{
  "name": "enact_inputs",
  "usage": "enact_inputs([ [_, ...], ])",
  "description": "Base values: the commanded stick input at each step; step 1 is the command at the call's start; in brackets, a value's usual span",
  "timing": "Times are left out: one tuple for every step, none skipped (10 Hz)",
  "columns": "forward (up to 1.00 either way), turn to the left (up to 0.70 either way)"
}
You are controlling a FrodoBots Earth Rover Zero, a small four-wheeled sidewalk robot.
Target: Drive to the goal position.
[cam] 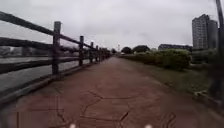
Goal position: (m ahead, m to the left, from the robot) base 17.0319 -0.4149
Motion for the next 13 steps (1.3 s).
enact_inputs([
  [1.0,0.0],
  [1.0,0.0],
  [1.0,0.0],
  [1.0,0.0],
  [1.0,0.0],
  [1.0,0.0],
  [1.0,-0.4],
  [1.0,-0.4],
  [1.0,-0.4],
  [1.0,-0.4],
  [1.0,-0.4],
  [1.0,-0.4],
  [1.0,-0.01],
])
